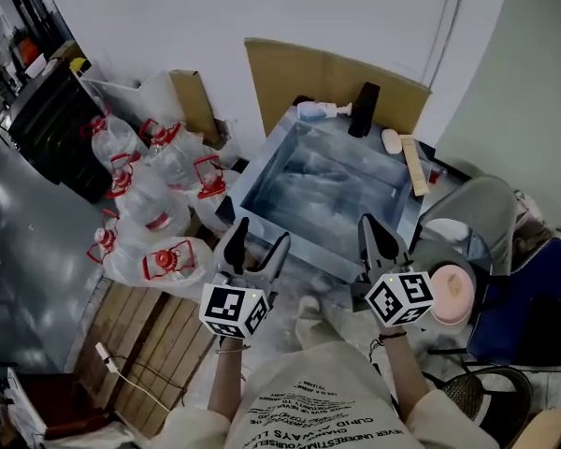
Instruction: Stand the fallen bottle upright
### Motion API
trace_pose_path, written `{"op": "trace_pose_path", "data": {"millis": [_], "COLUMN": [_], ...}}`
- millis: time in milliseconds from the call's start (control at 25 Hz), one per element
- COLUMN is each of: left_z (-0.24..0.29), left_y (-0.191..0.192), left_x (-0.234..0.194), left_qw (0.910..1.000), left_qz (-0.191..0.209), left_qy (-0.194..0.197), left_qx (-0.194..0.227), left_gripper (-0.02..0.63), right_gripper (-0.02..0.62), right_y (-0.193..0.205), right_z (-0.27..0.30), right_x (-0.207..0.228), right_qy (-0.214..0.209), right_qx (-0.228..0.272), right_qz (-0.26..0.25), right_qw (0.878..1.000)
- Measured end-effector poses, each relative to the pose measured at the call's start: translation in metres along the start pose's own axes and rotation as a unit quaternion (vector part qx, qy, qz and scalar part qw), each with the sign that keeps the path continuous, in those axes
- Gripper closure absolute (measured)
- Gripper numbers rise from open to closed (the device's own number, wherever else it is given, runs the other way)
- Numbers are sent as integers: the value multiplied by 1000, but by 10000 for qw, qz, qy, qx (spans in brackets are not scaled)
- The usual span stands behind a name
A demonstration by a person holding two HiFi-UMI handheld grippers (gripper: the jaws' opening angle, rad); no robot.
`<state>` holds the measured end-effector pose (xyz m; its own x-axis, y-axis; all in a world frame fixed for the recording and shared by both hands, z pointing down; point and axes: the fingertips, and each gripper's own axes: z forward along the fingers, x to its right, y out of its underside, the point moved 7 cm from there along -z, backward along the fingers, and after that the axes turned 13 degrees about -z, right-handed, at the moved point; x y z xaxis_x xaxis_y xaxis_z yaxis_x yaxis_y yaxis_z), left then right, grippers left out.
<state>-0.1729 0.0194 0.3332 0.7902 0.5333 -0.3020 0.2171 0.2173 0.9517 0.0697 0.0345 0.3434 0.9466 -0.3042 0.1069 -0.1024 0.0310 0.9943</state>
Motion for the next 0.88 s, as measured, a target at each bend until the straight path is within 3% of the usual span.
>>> {"op": "trace_pose_path", "data": {"millis": [400,880], "left_z": [83,164], "left_y": [-12,-18], "left_x": [-40,-58], "left_qw": [9995,9984], "left_qz": [-87,3], "left_qy": [185,401], "left_qx": [-222,-405], "left_gripper": [281,281], "right_gripper": [591,591], "right_y": [1,9], "right_z": [80,142], "right_x": [28,58], "right_qy": [131,90], "right_qx": [-140,-222], "right_qz": [37,138], "right_qw": [9998,9996]}}
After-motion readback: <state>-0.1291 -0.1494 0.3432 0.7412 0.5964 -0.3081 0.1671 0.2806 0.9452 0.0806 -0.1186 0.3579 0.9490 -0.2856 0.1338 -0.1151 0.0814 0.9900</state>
